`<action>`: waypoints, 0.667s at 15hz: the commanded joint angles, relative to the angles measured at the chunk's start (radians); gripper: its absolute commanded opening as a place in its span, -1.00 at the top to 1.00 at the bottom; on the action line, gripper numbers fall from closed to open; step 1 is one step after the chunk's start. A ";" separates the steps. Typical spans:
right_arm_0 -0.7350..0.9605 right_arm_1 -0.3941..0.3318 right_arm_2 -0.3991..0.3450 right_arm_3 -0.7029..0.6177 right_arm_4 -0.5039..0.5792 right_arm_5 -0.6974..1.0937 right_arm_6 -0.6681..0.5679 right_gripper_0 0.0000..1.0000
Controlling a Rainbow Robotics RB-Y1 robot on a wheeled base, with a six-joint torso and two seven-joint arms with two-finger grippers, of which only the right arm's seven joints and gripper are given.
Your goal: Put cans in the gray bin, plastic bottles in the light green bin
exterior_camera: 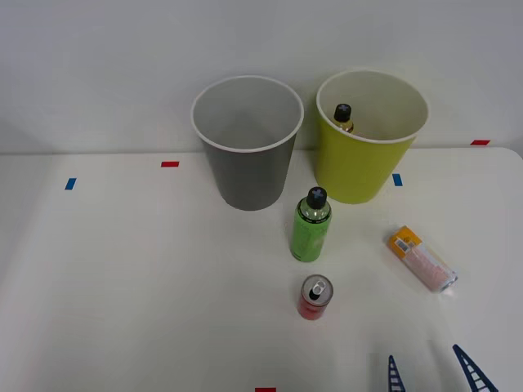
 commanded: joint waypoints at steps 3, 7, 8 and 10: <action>-0.012 -0.004 -0.002 0.000 -0.010 0.001 -0.004 -0.81; -0.012 -0.004 -0.004 0.000 -0.010 0.001 -0.001 -0.80; -0.012 -0.004 -0.004 0.000 -0.010 0.001 -0.001 -0.81; -0.012 -0.004 -0.004 0.000 -0.010 0.001 -0.001 -0.81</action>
